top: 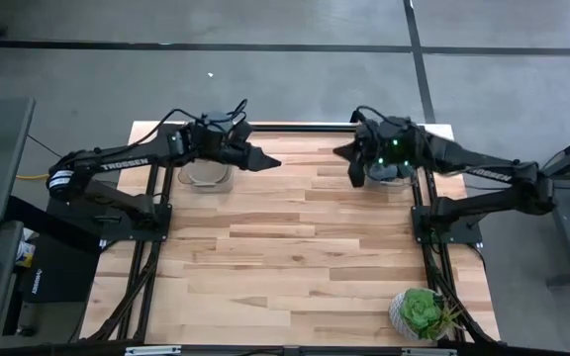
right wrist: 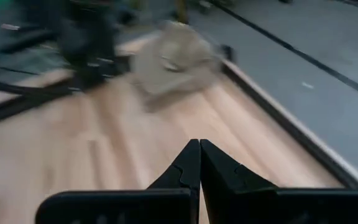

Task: Pick & Place hat
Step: Return to Home Position

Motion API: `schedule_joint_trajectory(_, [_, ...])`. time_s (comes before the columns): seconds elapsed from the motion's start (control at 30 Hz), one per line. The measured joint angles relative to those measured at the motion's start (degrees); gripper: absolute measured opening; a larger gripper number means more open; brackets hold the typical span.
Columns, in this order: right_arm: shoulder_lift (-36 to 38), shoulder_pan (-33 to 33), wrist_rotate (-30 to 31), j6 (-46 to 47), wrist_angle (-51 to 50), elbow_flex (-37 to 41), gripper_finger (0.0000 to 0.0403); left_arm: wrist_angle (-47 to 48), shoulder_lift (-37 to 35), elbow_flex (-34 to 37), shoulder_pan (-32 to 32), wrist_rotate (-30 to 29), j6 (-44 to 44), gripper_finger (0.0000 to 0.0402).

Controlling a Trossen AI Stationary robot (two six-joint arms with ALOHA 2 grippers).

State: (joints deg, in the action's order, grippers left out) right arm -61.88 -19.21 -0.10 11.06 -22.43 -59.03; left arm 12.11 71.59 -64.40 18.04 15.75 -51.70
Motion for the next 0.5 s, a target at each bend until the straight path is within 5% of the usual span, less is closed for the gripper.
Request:
schedule_joint_trajectory(0.33, [11.4, 1.9, -6.0, 7.9, 25.3, 24.9, 0.0000, -21.2, -10.2, 21.2, 0.0, -4.0, -11.4, 0.0252])
schedule_joint_trajectory(0.5, [19.7, 1.8, -6.3, 10.0, 28.3, 31.9, 0.0000, -28.8, -17.6, 30.8, 0.0, -10.8, -16.8, 0.0252])
